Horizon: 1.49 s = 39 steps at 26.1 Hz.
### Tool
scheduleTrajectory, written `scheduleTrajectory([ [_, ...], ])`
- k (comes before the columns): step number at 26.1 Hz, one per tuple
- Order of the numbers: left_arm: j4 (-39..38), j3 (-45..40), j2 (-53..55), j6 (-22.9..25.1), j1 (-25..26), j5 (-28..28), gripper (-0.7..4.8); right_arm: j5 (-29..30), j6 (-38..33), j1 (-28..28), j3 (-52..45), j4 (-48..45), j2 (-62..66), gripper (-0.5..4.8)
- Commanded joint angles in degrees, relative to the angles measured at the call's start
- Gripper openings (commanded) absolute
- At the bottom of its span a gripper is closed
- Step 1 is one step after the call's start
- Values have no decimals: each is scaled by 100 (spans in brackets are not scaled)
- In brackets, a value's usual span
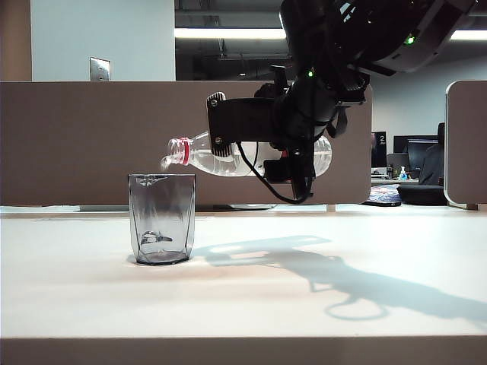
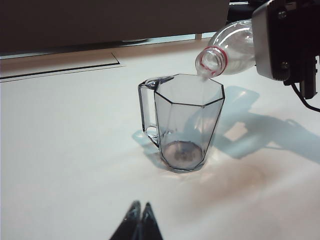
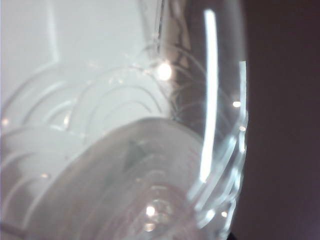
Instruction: Pick up the mineral water bottle on the table and pour water into the mug until it's half full.
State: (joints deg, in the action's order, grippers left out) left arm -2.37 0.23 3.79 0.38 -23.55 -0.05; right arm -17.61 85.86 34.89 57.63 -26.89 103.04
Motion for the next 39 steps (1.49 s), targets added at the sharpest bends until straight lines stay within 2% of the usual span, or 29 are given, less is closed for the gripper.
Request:
scheduleTrajectory([
  [1,72,20,7,2,4,11,-5,-31,238,11,122,-337,-61,305],
  [39,72,20,7,2,4,11,-5,-48,481,7,190,-378,-61,305],
])
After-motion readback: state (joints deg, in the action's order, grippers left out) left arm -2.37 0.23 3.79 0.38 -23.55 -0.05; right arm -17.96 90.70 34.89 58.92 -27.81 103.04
